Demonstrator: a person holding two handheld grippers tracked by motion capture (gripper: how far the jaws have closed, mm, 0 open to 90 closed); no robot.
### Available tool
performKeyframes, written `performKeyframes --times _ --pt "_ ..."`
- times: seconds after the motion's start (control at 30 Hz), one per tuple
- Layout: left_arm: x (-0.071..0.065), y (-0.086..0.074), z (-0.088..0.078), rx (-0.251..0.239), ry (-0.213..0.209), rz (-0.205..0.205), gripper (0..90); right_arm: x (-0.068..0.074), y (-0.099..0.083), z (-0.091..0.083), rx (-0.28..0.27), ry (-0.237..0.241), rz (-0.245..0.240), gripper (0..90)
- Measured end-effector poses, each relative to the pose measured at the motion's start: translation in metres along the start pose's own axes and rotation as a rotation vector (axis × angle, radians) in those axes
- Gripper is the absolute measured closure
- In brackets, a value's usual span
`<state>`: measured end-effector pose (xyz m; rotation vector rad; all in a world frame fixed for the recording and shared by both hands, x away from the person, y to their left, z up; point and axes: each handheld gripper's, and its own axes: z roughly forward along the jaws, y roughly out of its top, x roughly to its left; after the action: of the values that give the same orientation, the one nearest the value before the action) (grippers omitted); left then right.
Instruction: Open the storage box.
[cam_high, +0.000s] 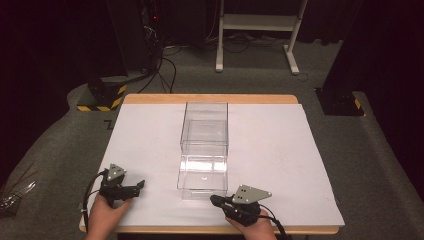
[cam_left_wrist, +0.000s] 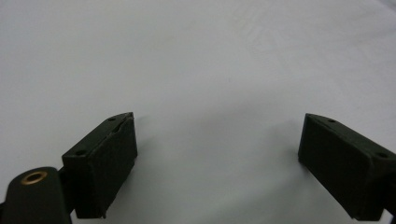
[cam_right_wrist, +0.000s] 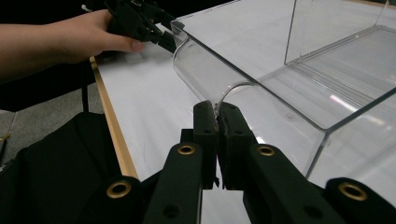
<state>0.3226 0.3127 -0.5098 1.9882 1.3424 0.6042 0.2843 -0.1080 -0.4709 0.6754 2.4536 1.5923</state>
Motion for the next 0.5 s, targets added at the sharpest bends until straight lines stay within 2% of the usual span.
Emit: performKeyframes --times 0.23,0.5 --pt "0.000 0.000 0.000 0.000 0.000 0.000 11.8 0.000 -0.001 -0.001 -0.009 -0.001 -0.003 85.7" --pt "0.000 0.000 0.000 0.000 0.000 0.000 11.8 -0.005 0.003 -0.012 -0.060 -0.001 0.016 83.2"
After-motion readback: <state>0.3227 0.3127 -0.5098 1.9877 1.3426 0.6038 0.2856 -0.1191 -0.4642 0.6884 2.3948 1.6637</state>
